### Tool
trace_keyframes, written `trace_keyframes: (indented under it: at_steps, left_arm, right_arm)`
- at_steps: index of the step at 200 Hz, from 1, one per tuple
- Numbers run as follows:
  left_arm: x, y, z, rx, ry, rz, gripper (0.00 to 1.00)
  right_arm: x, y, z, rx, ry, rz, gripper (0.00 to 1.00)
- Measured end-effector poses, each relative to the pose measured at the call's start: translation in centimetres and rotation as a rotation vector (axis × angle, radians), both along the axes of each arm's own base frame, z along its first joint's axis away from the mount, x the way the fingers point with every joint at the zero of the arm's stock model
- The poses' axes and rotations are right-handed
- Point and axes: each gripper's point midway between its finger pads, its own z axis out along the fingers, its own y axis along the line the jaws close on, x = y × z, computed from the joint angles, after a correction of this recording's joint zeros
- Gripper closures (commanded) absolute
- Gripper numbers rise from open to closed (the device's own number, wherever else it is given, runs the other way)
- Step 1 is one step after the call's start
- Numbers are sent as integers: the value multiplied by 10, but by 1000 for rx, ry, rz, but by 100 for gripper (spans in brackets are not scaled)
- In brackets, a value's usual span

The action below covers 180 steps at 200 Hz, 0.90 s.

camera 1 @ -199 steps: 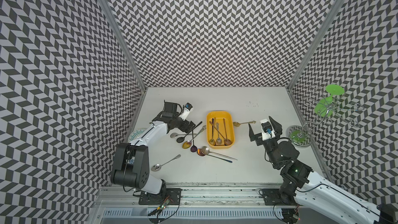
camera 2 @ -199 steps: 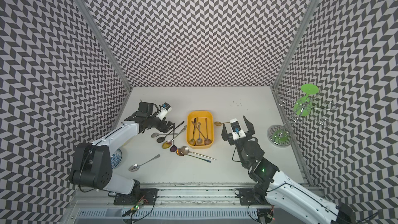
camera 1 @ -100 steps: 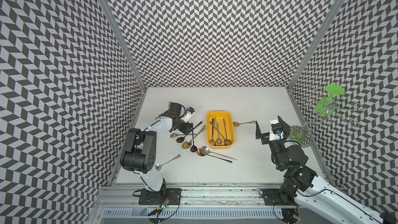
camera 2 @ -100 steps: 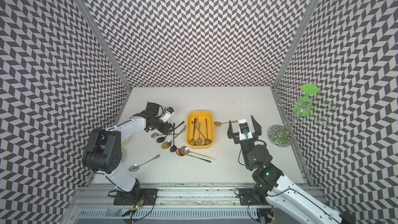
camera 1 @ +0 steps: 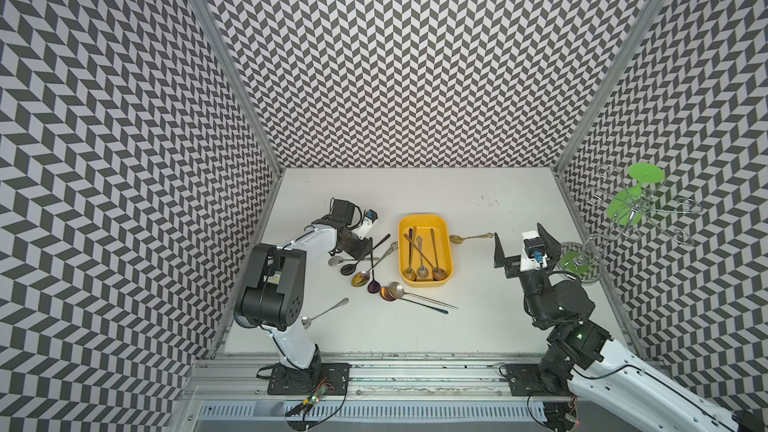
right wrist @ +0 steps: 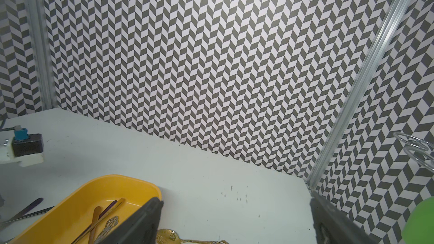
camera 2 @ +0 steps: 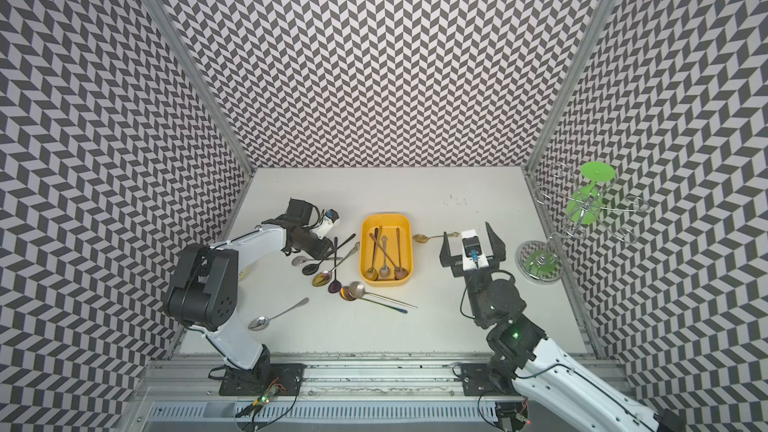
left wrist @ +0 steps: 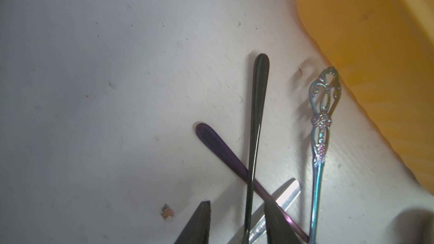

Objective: Put the spoon into the storage box
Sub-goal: Pick up the spoon from the center of the board.

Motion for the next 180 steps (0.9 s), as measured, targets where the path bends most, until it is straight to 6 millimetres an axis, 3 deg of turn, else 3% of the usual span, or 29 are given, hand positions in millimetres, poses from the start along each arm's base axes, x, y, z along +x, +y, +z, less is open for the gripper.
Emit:
trace_keyframes:
  at_steps: [92,137,165,180]
  left_arm:
    - [-4,0,-18,39,36,1,71]
    - [-2,-6,-19,48,27,-7,85]
    - [0,-6,-19,46,25,8,100]
    - [0,-6,-19,44,26,15,100]
  right_arm:
    - [-1,-3,3,8,-9,-7,0]
    - [-1,-4,4,11,-12,-8,0]
    - [-1,-4,4,12,-12,-8,0]
    - [-1,-5,4,12,-13,-10,0]
